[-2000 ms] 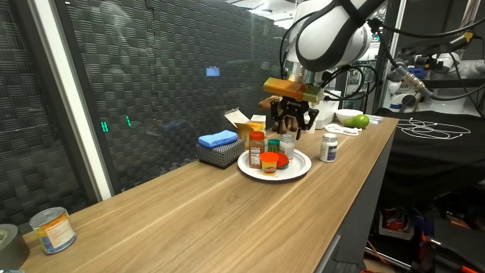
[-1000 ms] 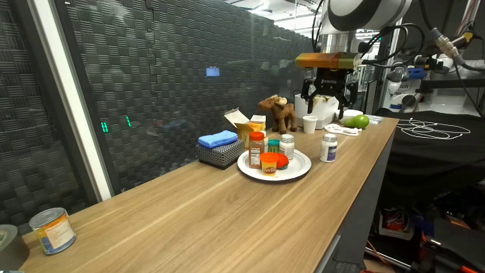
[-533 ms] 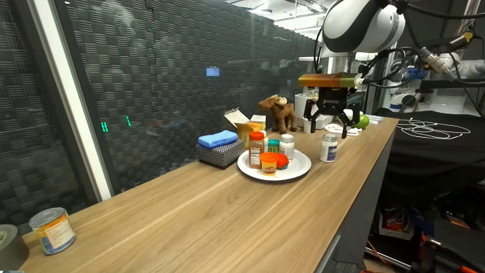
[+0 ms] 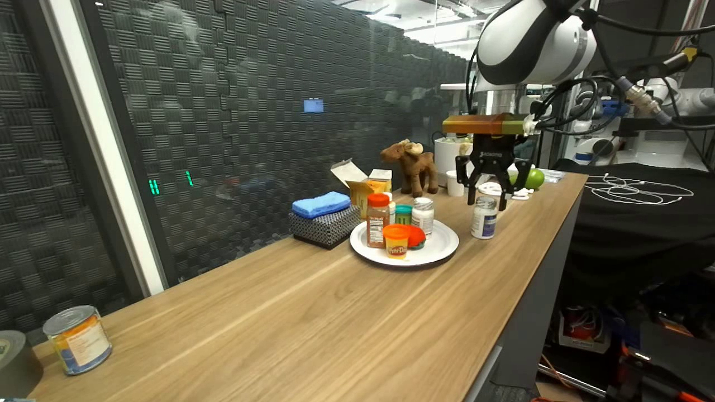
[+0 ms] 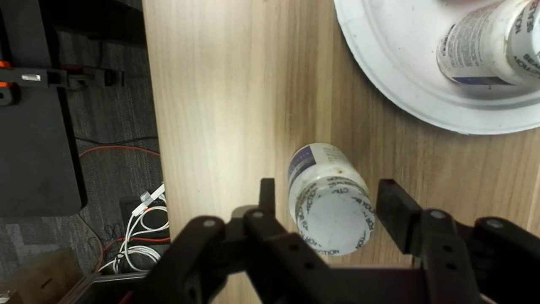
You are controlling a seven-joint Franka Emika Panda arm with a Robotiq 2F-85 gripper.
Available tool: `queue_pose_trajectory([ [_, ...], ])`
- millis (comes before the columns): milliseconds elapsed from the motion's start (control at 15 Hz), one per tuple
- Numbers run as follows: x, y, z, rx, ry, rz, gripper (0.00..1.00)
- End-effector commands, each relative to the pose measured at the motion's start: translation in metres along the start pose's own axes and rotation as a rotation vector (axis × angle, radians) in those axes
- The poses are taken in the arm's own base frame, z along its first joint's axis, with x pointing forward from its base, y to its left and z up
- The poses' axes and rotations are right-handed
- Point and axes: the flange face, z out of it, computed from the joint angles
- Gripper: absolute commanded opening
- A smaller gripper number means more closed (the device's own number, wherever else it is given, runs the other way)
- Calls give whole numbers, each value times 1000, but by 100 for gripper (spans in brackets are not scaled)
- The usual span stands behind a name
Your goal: Put all the objects surrounding the plate onto the plate.
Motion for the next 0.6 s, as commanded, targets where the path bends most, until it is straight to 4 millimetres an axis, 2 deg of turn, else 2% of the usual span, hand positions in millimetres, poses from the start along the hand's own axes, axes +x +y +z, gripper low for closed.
queue_pose_trajectory([
  [0, 4, -5, -8, 39, 45, 21, 35],
  [133, 1, -6, -13, 53, 62, 18, 20],
  [400, -10, -5, -38, 110, 153, -18, 19],
  [533, -24, -4, -54, 146, 195, -65, 19],
])
